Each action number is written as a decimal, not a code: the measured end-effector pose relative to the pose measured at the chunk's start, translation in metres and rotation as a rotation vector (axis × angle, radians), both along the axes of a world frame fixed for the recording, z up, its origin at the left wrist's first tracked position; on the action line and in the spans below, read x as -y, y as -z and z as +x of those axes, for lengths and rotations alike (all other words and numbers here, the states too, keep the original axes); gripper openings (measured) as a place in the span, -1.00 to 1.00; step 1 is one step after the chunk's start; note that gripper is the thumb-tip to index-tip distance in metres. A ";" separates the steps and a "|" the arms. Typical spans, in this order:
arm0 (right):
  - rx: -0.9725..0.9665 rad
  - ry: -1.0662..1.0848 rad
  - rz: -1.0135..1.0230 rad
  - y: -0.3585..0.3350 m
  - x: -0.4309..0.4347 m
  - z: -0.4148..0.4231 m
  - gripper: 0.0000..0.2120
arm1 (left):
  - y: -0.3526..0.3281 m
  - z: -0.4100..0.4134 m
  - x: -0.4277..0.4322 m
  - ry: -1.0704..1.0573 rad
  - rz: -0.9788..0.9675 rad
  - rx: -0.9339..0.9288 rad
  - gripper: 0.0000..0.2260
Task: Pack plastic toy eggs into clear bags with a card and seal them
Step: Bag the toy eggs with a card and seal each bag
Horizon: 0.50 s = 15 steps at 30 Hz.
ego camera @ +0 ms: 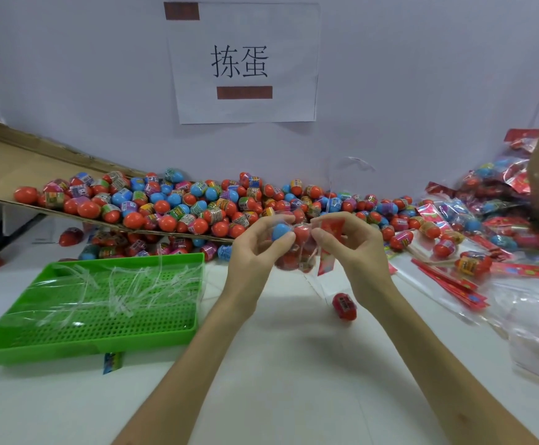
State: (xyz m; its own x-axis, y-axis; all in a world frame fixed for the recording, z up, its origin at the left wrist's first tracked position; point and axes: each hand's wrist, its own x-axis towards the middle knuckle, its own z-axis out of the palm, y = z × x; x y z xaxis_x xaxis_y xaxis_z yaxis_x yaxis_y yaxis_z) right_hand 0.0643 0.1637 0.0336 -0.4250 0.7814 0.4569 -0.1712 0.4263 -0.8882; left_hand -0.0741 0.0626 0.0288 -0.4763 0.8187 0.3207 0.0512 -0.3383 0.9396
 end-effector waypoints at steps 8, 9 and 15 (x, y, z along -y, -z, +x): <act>0.036 0.028 -0.118 -0.005 -0.003 0.003 -0.97 | 0.007 -0.002 -0.003 -0.116 0.034 -0.098 -0.90; 0.041 0.040 -0.114 -0.005 -0.005 0.004 -0.97 | 0.007 -0.002 -0.003 -0.129 0.032 -0.087 -0.90; 0.014 0.064 -0.020 -0.005 -0.003 0.004 -0.88 | 0.009 -0.002 -0.008 -0.124 0.024 0.022 -0.92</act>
State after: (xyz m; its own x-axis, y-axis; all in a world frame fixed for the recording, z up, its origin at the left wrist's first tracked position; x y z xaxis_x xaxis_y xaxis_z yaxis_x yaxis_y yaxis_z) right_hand 0.0685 0.1666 0.0383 -0.3800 0.8163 0.4349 -0.1315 0.4178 -0.8990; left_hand -0.0762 0.0703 0.0194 -0.5805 0.7453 0.3279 0.0739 -0.3528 0.9328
